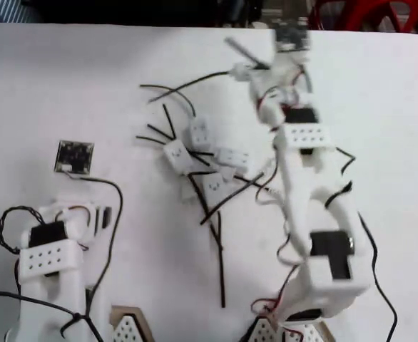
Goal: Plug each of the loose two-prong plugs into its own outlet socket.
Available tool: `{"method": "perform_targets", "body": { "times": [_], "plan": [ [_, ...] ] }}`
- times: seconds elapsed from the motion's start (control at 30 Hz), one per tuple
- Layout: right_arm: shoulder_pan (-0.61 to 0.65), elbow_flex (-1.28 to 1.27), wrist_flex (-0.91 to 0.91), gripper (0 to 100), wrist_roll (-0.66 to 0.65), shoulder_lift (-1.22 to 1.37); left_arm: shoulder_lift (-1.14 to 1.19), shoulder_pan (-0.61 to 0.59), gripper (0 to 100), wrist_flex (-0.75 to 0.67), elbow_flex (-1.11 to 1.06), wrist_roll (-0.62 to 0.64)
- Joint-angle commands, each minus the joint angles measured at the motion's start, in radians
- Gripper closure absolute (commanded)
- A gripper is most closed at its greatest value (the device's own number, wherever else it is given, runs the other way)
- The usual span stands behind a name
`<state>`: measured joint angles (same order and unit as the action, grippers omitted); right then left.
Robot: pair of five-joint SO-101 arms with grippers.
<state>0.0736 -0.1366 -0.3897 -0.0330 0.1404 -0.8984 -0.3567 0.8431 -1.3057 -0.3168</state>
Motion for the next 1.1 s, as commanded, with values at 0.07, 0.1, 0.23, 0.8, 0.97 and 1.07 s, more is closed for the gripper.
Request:
{"method": "perform_targets", "body": {
  "times": [0.07, 0.1, 0.23, 0.8, 0.97, 1.07],
  "plan": [
    [-0.105, 0.219, 0.035, 97.8, 0.123, 0.182, -0.024, -0.008, 76, -0.021, 0.003, 0.011],
    [-0.116, 0.252, 0.035, 97.8, 0.129, 0.222, -0.024, -0.008, 76, -0.021, 0.003, 0.011],
    [-0.145, 0.377, -0.004, 96.4, 0.164, 0.354, -0.024, -0.008, 76, -0.021, 0.003, 0.011],
    [-0.044, 0.77, -0.969, 73.8, -0.149, 0.357, -0.024, -0.008, 76, -0.021, 0.002, 0.011],
    [-0.027, 0.778, -1.135, 73.8, -0.278, 0.355, -0.024, -0.008, 76, -0.021, 0.002, 0.011],
    [-0.033, 0.778, -1.181, 73.8, -0.316, 0.355, -0.024, -0.008, 76, -0.021, 0.002, 0.011]
  ]
}}
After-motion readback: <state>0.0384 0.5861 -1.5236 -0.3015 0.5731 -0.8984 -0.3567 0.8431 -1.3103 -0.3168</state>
